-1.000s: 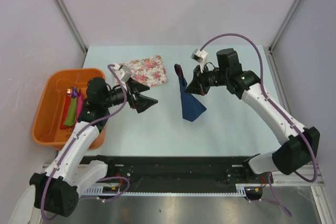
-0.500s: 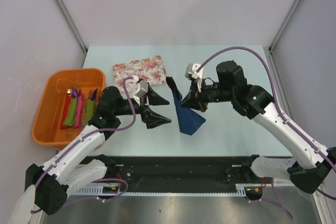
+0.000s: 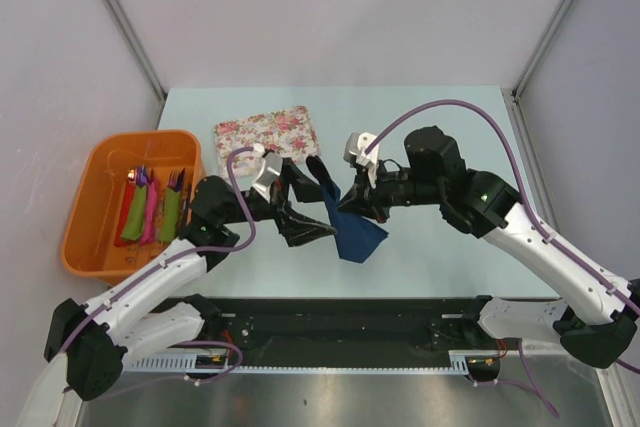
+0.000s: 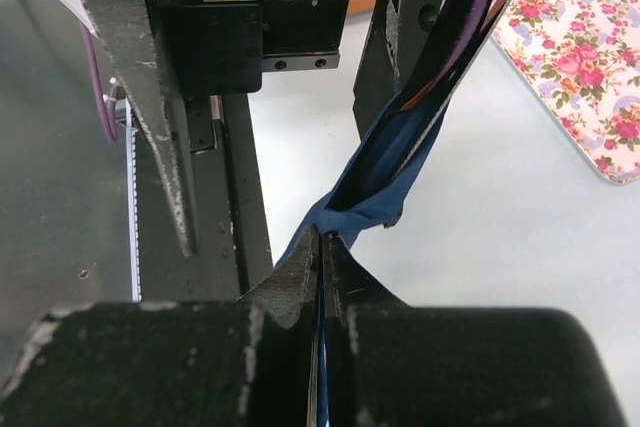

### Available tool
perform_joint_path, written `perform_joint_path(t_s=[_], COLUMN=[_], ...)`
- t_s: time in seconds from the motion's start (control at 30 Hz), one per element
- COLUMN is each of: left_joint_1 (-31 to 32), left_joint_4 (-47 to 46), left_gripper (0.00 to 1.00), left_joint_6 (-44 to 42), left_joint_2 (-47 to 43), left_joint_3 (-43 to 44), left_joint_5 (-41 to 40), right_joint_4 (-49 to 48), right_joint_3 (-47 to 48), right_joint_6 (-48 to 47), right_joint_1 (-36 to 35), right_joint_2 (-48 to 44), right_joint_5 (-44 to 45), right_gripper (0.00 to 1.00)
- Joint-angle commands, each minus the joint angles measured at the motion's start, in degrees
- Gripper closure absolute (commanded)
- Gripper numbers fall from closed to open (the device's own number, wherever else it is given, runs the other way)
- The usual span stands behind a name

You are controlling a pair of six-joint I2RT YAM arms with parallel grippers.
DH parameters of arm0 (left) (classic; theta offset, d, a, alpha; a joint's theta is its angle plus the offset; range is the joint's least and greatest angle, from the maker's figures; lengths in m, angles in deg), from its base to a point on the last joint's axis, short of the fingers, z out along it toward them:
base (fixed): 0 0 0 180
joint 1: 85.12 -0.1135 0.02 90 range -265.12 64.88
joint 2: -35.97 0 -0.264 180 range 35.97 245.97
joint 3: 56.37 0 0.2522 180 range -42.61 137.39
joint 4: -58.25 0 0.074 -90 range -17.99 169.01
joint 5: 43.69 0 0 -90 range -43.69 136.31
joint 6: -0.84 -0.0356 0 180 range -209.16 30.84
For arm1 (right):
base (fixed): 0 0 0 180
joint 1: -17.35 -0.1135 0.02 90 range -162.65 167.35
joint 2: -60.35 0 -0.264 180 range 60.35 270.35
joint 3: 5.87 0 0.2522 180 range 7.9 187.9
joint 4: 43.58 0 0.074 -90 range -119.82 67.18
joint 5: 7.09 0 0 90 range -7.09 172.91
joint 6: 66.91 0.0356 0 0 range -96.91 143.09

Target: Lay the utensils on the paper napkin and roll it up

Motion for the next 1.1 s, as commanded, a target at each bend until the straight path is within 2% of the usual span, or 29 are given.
perform_joint_path(t_s=[0.0,0.33,0.43,0.47,0.63,0.77,0.93,1.07], left_joint_1=[1.45,1.63,1.89,1.89,2.68,2.77,2.86,2.77], left_joint_4=[-6.78,-7.13,-8.98,-9.15,-11.35,-10.65,-10.47,-10.30], left_gripper=[0.16,0.16,0.24,0.31,0.49,0.68,0.78,0.92], left_joint_6=[2.87,1.55,2.61,2.69,3.22,2.87,3.75,5.24], left_joint_2=[0.39,1.97,1.80,1.54,1.10,1.09,0.83,0.48], left_joint_3=[-0.96,-1.49,-1.75,-1.92,-2.80,-2.72,-2.98,-2.72], left_joint_5=[-1.97,-3.03,-2.07,-1.80,0.83,2.50,2.24,2.33], right_joint_4=[-4.70,-5.49,-5.49,-5.67,-6.72,-7.25,-7.51,-7.95], right_joint_3=[2.73,3.26,3.35,3.43,3.08,2.91,2.82,2.29], right_joint_6=[-0.04,0.93,0.93,1.02,2.16,2.43,2.60,2.60], right_joint_1=[-1.14,-2.99,-3.08,-3.08,-3.08,-3.08,-3.17,-3.17], right_joint_2=[-2.30,-2.65,-2.56,-2.47,-2.56,-2.47,-2.47,-3.00], right_joint_5=[1.79,2.49,3.37,3.72,4.34,5.04,4.95,5.04], right_gripper=[1.00,1.00,1.00,1.00,1.00,1.00,1.00,1.00])
